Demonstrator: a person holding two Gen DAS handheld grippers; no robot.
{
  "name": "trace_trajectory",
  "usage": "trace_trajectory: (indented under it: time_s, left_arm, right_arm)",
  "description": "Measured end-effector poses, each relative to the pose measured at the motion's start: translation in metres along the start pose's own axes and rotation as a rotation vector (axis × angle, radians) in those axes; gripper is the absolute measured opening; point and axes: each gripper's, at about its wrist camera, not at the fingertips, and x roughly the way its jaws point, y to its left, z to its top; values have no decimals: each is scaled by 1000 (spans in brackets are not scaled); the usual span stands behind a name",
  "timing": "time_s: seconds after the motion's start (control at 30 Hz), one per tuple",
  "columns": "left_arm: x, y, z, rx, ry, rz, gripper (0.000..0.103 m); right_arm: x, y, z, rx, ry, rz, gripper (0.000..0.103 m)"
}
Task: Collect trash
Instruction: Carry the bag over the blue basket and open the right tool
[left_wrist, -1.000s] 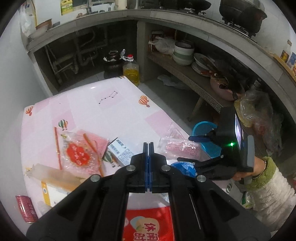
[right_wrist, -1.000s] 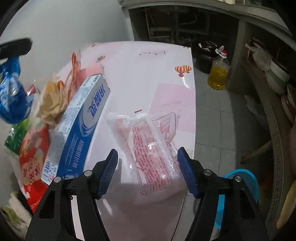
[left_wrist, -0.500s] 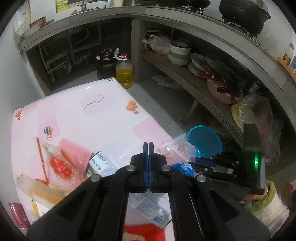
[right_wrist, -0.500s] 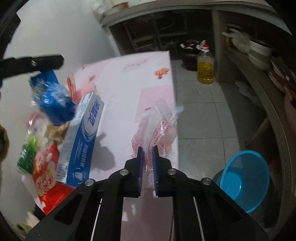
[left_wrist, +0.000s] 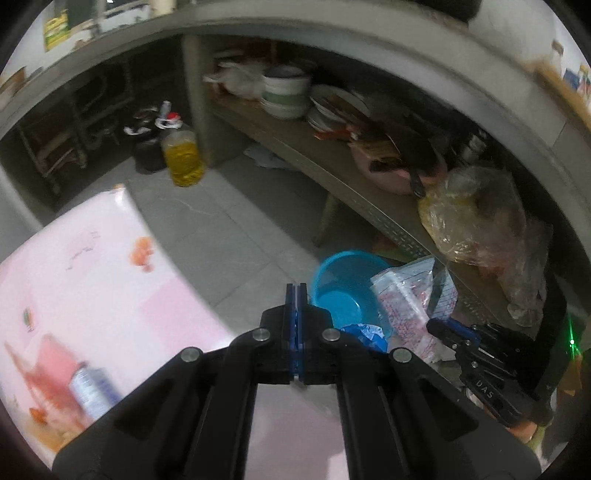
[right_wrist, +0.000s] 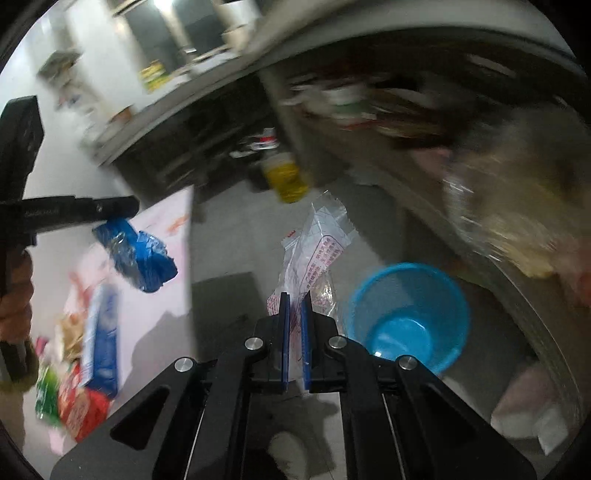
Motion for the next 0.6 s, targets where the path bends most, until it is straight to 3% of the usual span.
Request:
trace_trajectory:
  time_s: [0.17,0.3,0.4,0.43,0.47,0.5,0.57,0.6]
  left_arm:
    - [73,-38,12,21,110,-26,0]
    - [138,-64,18,57,186,16,0]
    - [169,-77,26,67,192,17,2]
    - [180,-84,30,72,188,15,7]
    - [190,-90,33,77,192,10,28]
    - [198,-95,36,78,193,17,46]
    - [204,-99,38,69,182,24,52]
    - [204,-101,38,70,177,14,53]
  right_arm:
    - [40,-43,-15,85,66,-114,6]
    - [77,-73,-24,160,108,-160,6]
    - [113,-102,-27,223,123,-213,8]
    - [124,-110,-27,238,129,-226,10]
    - [137,-118,-29,252,135,-240,12]
    - [146,-125,-31,260,144,-251,22]
    - [170,-141,-42,271,178,-296,40]
    - [180,-147,-49,274,189,-327,44]
